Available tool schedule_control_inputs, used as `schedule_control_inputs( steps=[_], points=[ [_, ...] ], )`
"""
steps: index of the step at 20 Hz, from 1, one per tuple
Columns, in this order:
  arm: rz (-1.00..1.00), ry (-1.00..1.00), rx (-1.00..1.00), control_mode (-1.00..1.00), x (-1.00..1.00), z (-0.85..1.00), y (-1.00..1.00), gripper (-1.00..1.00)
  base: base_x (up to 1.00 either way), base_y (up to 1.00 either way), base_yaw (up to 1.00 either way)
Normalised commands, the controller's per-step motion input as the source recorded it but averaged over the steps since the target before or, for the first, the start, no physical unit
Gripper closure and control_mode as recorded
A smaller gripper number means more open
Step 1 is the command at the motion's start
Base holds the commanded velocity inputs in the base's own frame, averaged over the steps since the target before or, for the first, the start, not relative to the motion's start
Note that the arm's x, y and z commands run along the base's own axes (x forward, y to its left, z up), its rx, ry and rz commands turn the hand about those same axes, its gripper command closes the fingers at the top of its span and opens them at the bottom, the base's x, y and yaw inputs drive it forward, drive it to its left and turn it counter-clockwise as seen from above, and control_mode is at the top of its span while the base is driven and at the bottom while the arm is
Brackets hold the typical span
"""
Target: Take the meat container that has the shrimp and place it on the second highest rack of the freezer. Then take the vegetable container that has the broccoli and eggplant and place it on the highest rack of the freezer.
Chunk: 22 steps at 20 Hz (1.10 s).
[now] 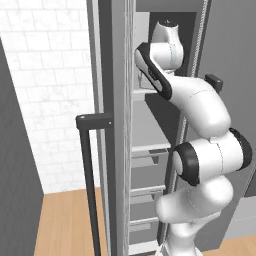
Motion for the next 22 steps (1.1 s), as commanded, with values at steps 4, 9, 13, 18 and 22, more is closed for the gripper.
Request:
schedule_control_inputs(
  steps=[4, 9, 13, 18, 22],
  points=[
    [-0.01, 0.0, -0.03, -1.0, 1.0, -0.41, 0.0, 1.0, 0.0, 0.0, 0.0],
    [-0.01, -0.04, -0.07, -1.0, 1.0, -0.66, 0.02, -1.0, 0.0, 0.0, 0.0],
    [0.0, -0.32, -0.19, -1.0, 0.28, -0.95, 0.09, -1.0, 0.0, 0.0, 0.0],
    [0.0, -0.35, -0.03, -1.0, -0.14, 0.16, -0.16, -1.0, 0.0, 0.0, 0.0],
    [0.0, -0.17, 0.0, -1.0, 0.0, 0.51, -0.22, -1.0, 0.0, 0.0, 0.0]
  ],
)
